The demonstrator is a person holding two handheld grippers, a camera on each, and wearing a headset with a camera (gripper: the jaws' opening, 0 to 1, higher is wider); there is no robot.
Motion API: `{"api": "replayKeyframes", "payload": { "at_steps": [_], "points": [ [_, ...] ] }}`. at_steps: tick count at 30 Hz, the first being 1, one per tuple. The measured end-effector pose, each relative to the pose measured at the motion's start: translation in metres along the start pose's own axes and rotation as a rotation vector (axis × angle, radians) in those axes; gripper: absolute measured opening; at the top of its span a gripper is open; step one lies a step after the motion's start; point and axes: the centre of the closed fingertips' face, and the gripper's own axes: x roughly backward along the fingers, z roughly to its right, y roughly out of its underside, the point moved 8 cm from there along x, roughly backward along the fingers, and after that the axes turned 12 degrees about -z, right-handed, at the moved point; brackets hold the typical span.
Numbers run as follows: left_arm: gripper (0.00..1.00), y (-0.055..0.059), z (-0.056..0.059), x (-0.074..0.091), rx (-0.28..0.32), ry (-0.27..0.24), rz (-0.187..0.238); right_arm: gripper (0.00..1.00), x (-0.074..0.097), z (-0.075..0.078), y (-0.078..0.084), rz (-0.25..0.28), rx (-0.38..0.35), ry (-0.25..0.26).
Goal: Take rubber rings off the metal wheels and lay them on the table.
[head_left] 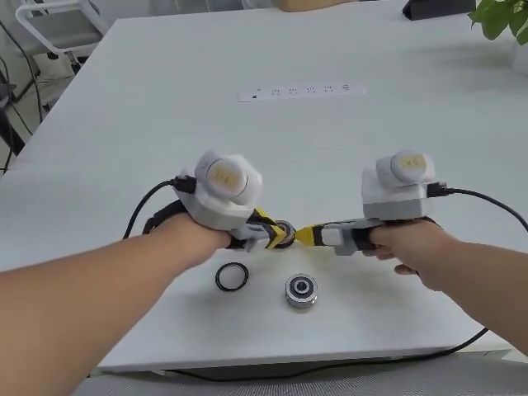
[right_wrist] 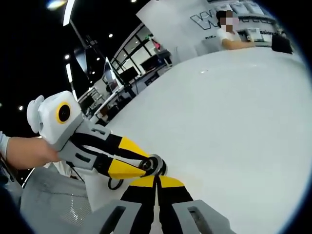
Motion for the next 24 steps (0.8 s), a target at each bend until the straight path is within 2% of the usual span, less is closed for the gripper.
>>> {"api": "replayKeyframes", "payload": {
  "at_steps": [9, 17, 24],
  "points": [
    [0.06, 0.001, 0.004, 0.0, 0.009, -0.002, 0.004, 0.0, 0.003, 0.0, -0.001, 0.029, -0.035, 0.009],
    [0.06, 0.001, 0.004, 0.0, 0.011, -0.009, 0.006, 0.0, 0.002, -0.003, -0.002, 0.037, -0.016, 0.008],
    [0.06, 0.001, 0.004, -0.001, 0.012, -0.016, 0.006, 0.0, -0.003, -0.018, -0.009, 0.056, 0.004, -0.048]
  ]
}}
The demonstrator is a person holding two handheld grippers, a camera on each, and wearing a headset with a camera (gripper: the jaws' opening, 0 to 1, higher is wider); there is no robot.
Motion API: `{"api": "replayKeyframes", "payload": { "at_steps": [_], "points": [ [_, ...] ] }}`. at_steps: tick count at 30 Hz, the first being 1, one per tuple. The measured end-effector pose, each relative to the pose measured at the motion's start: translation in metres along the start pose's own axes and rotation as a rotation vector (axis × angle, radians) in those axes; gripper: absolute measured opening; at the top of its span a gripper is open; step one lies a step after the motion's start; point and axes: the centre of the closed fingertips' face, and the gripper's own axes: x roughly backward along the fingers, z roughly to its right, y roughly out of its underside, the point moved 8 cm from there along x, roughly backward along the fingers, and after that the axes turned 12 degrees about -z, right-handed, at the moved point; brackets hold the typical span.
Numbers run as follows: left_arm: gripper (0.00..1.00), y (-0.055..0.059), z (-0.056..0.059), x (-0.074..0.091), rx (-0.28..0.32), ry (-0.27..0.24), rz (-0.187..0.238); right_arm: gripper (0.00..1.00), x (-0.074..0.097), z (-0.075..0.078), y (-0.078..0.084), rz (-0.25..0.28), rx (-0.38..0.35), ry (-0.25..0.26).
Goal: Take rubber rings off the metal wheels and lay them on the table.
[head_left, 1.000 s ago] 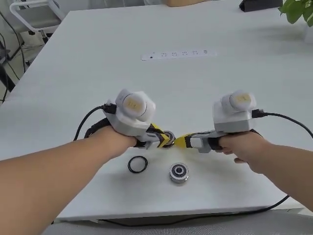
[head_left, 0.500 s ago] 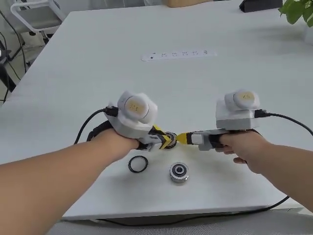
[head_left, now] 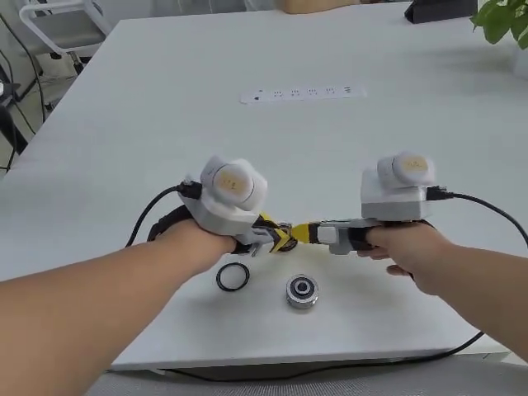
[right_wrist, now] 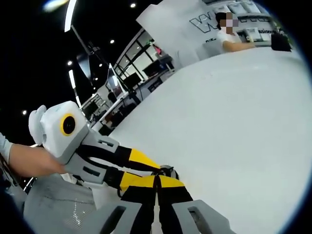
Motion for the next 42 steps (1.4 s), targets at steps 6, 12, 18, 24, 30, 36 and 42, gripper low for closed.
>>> {"api": "replayKeyframes", "payload": {
  "at_steps": [6, 12, 18, 24, 30, 36, 42],
  "points": [
    [0.06, 0.0, 0.0, 0.0, -0.002, 0.003, 0.002, 0.0, 0.002, 0.006, 0.002, -0.005, -0.007, -0.01],
    [0.06, 0.0, 0.0, 0.0, -0.005, 0.009, 0.003, 0.0, 0.004, 0.007, 0.002, -0.006, -0.023, -0.039],
    [0.06, 0.001, 0.0, 0.001, -0.003, 0.012, 0.006, 0.0, 0.006, 0.0, 0.002, -0.009, -0.009, -0.102],
    [0.06, 0.002, 0.001, 0.001, 0.003, 0.014, 0.012, 0.0, 0.011, 0.001, 0.003, 0.001, -0.015, -0.116],
    [0.07, 0.003, 0.001, 0.001, 0.009, 0.017, 0.026, 0.0, 0.008, 0.003, 0.004, 0.0, 0.025, -0.02],
    [0.07, 0.004, 0.001, 0.002, 0.008, 0.017, 0.037, 0.0, 0.009, 0.01, 0.005, -0.024, 0.064, 0.033],
    [0.1, 0.003, 0.002, 0.003, 0.017, 0.03, 0.021, 0.0, 0.008, 0.009, 0.004, -0.013, 0.067, 0.033]
  ]
}}
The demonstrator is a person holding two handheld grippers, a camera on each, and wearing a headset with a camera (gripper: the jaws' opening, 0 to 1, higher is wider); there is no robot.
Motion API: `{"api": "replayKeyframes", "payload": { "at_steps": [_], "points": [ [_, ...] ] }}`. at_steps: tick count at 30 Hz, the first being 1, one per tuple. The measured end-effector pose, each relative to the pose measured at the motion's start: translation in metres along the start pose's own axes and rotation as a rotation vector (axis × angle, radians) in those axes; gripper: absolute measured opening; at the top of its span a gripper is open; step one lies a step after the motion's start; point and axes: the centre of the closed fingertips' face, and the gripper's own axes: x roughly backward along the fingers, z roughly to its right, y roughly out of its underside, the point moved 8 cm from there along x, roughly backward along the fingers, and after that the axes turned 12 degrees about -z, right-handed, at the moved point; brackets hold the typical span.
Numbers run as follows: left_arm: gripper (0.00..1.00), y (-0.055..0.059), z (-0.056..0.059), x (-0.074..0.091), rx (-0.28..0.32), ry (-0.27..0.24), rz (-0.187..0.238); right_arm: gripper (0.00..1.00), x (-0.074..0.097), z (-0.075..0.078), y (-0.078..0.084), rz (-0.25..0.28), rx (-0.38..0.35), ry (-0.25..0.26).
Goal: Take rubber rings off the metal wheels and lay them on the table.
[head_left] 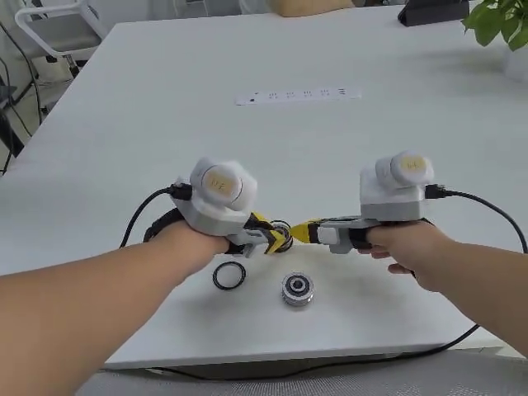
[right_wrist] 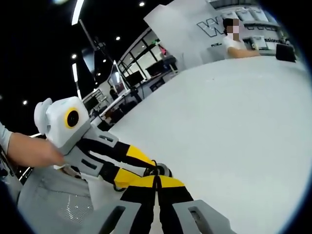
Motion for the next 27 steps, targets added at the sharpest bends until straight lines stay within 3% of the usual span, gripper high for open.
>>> {"api": "replayKeyframes", "payload": {
  "at_steps": [8, 27],
  "points": [
    [0.13, -0.001, 0.002, 0.014, 0.006, 0.019, 0.037, 0.0, 0.002, -0.005, -0.001, 0.009, 0.005, -0.006],
    [0.29, 0.013, 0.002, 0.064, 0.043, 0.039, 0.132, 0.0, 0.009, -0.018, -0.004, 0.028, 0.004, -0.053]
  ]
}}
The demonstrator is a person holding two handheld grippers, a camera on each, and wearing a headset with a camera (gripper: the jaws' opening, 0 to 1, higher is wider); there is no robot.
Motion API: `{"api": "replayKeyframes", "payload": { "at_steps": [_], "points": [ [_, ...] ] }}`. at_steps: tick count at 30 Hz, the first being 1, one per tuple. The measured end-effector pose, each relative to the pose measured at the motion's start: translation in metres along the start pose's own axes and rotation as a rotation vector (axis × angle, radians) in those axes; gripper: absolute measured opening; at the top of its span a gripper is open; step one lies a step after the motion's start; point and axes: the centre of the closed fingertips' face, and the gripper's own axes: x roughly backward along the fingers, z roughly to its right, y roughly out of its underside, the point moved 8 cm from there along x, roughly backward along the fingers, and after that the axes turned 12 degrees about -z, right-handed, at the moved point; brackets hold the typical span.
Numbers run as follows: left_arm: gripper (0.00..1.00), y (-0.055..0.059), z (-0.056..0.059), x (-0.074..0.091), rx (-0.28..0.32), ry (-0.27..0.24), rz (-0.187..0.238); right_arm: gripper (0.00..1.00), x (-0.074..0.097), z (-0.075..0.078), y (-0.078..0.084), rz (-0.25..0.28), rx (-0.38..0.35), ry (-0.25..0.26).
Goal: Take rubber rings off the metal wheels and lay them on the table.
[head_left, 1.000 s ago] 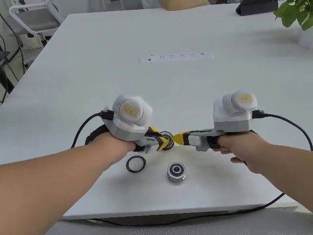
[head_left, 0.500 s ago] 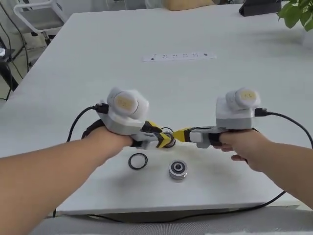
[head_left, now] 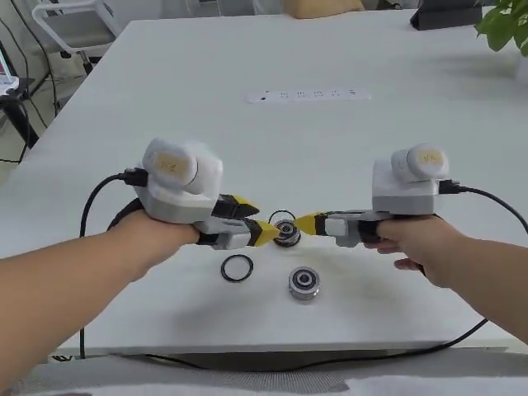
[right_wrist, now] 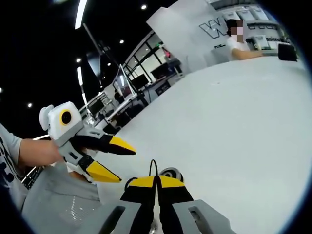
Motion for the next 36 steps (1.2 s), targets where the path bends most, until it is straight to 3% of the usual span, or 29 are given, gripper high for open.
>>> {"api": "replayKeyframes", "payload": {
  "at_steps": [12, 24, 36],
  "points": [
    [0.38, 0.01, 0.002, 0.028, 0.036, 0.01, 0.04, 0.0, -0.002, -0.005, -0.001, 0.001, -0.012, -0.029],
    [0.47, 0.025, 0.005, 0.054, 0.063, -0.004, 0.072, 0.0, -0.013, -0.023, 0.002, -0.028, 0.005, -0.08],
    [0.57, 0.046, 0.004, 0.068, 0.091, -0.034, 0.06, 0.0, -0.029, -0.032, 0.009, -0.085, 0.017, -0.112]
  ]
}}
